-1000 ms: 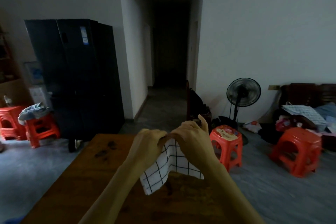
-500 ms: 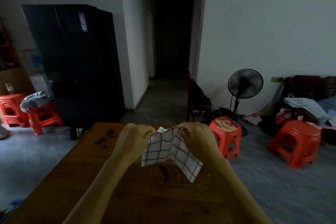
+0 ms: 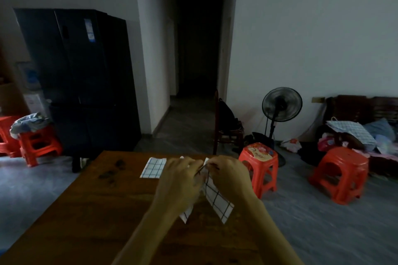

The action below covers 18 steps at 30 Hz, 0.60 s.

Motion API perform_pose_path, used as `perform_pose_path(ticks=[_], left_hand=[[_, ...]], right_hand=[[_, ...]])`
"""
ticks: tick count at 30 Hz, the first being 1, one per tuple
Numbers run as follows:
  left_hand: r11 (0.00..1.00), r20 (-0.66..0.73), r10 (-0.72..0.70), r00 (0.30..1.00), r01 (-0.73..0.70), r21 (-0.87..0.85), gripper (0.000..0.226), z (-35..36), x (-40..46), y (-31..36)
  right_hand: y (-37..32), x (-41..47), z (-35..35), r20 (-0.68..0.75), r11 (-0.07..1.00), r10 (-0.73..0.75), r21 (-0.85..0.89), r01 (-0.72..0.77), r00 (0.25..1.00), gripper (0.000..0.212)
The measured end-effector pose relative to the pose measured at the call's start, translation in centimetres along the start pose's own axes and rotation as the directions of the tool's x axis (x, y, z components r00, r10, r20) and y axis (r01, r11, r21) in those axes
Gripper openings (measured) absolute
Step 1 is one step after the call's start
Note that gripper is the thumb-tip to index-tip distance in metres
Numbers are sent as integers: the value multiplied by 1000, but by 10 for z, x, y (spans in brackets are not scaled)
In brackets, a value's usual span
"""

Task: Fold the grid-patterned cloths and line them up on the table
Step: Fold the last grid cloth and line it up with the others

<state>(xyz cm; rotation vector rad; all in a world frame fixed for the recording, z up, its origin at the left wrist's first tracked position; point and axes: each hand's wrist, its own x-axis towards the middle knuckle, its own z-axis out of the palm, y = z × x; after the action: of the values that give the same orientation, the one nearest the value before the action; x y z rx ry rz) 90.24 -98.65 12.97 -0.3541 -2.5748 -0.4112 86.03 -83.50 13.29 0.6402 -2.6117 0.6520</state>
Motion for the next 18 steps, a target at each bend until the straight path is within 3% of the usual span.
perform_pose_path(ticks=[4, 8, 15, 18], left_hand=[[998, 45, -65, 997, 65, -9, 43, 12, 15, 13], [991, 70, -130, 989, 131, -10, 25, -3, 30, 15], [994, -73, -107, 992, 105, -29, 13, -27, 27, -17], [995, -97, -95, 991, 96, 1, 15, -24, 27, -32]], right_hand=[[-3, 7, -9, -38, 998, -56, -27, 55, 998, 17], [2, 10, -14, -150, 993, -113, -2, 114, 982, 17], [28, 6, -31, -163, 983, -151, -131, 130, 975, 15], [39, 2, -32, -83, 989, -48, -143, 36, 995, 14]])
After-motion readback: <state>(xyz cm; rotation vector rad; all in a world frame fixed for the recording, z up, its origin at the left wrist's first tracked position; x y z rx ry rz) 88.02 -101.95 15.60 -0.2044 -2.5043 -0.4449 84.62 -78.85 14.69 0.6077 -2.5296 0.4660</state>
